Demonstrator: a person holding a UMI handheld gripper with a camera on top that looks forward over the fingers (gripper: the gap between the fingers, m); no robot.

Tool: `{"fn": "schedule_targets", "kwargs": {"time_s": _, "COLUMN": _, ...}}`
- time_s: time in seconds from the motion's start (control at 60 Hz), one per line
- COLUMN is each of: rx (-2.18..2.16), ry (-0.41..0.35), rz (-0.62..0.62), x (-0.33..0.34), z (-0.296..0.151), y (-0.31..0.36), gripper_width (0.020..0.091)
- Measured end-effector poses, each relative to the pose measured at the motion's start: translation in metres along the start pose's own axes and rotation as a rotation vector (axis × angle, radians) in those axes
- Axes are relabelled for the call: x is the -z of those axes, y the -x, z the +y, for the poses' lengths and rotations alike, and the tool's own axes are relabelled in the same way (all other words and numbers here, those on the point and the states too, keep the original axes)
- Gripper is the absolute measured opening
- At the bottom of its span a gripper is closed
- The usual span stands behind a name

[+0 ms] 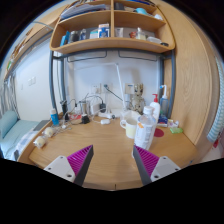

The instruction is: Pour water

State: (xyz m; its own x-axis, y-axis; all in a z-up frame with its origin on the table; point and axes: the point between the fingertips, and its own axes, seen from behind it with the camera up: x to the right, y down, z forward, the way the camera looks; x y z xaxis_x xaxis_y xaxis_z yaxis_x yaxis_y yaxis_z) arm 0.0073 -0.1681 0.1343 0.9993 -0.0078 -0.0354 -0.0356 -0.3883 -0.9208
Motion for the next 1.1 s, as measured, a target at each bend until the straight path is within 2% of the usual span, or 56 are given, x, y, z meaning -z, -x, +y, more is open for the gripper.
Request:
{"fn": "schedule_targets", "kwargs": {"time_s": 0.317, "rx": -0.009, "ry": 0.029, "rz": 0.149, "x": -0.038, "z": 0.026, "y": -0.086, "gripper_width": 0.0816}}
{"fn": "schedule_targets", "kwargs": {"time_s": 0.417, "rx": 0.003, "ry": 0.03, "rz": 0.159, "x": -0.057, "z": 0.025, "y": -0.107, "gripper_width": 0.0815}}
{"fn": "schedule_targets", "kwargs": {"time_s": 0.517, "rx": 0.007, "ry": 0.019, "rz": 0.158, "x": -0.079, "z": 0.022, "y": -0.117, "gripper_width": 0.0858}}
{"fn": "schedule_targets", "kwargs": {"time_s": 0.733, "rx": 0.045, "ry": -0.023, "rz": 0.123, "x": -0.116, "z": 0.008, "y": -0.117, "gripper_width": 0.0856}}
{"fn": "schedule_targets", "kwargs": {"time_s": 0.8, "rx": 0.059, "ry": -0.043, "rz": 0.114, "x": -0.123, "z": 0.003, "y": -0.114, "gripper_width": 0.0781}}
{"fn": "schedule_targets", "kwargs": {"time_s": 0.85, "rx": 0.058, "ry": -0.05, "rz": 0.101, "x": -0.128, "z": 0.002, "y": -0.11, "gripper_width": 0.0568}}
{"fn": "schedule_targets", "kwargs": {"time_s": 0.967, "rx": 0.061, "ry": -0.08, "rz": 0.054, "x": -0.134, "z": -0.001, "y": -0.097, "gripper_width": 0.0503}}
{"fn": "schedule_targets", "kwargs": {"time_s": 1.1, "rx": 0.047, "ry": -0.08, "rz": 0.075, "x": -0.135, "z": -0.001, "y": -0.1, "gripper_width": 0.0377}}
